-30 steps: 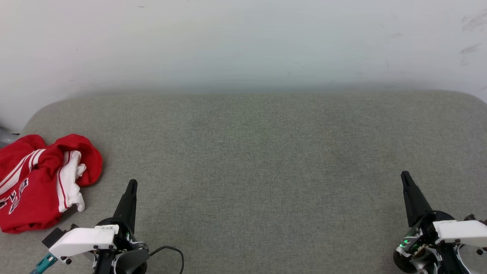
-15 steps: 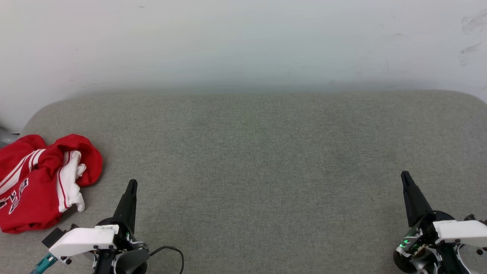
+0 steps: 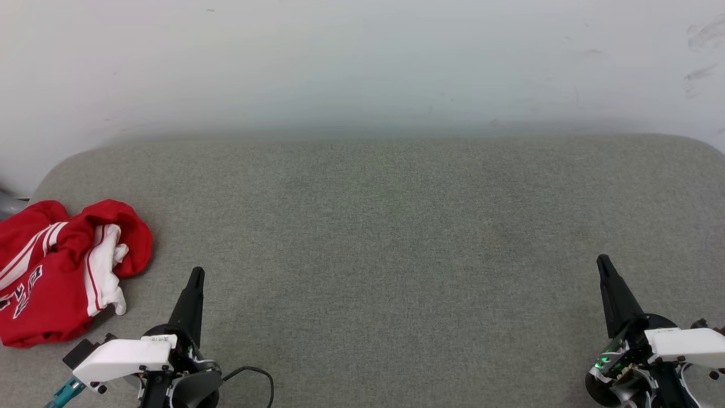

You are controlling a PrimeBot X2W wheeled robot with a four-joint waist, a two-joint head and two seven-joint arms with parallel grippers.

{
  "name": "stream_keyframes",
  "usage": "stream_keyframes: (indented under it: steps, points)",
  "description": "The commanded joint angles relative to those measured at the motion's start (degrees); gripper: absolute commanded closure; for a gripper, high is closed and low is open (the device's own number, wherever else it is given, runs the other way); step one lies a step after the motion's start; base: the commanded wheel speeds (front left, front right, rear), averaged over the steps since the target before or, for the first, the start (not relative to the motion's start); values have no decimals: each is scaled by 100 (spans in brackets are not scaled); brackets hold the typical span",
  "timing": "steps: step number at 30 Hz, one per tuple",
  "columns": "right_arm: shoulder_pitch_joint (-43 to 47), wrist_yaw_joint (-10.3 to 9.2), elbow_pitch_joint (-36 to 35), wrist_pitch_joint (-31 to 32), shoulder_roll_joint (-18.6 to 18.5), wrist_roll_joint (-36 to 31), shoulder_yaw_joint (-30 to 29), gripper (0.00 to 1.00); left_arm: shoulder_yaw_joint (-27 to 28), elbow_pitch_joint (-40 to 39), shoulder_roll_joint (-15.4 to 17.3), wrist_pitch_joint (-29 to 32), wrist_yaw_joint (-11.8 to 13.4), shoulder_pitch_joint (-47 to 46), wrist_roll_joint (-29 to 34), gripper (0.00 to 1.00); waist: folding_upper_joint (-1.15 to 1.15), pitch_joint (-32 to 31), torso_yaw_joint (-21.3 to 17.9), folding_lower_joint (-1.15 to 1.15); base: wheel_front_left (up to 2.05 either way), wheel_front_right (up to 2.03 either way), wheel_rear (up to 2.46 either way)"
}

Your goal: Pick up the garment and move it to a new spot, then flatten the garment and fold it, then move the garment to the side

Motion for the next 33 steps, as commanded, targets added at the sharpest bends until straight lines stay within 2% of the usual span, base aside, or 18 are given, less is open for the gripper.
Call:
stream_keyframes:
  steps: [1,2,3,14,19,24,33]
  points:
    - [-75,-2,4,-5,15,-26,2,100,13,-22,-7,9,-12,-35,4,100,0,0,0,0,0,0,0]
    - [-75,-2,4,-5,15,-26,2,100,13,-22,-7,9,-12,-35,3,100,0,0,0,0,0,0,0]
    - [0,0,-1,-1,0,-1,0,0,-1,-1,0,0,0,0,0,0,0,0,0,0,0,0,0]
    - [191,-1,-211,-323,4,-165,183,0,-394,-198,-6,-315,1,44,54,0,0,9,11,0,0,0,0]
    - [238,-1,-337,-456,-3,-448,221,0,-550,-373,13,-453,1,37,150,0,0,15,17,0,0,0,0]
    - [277,-1,-480,-581,-3,-985,224,0,-663,-541,50,-583,1,23,487,0,0,21,27,0,0,0,0]
    - [326,-1,-767,-790,-1,-2305,269,0,-629,-763,7,-793,1,59,1600,0,0,35,43,0,0,0,0]
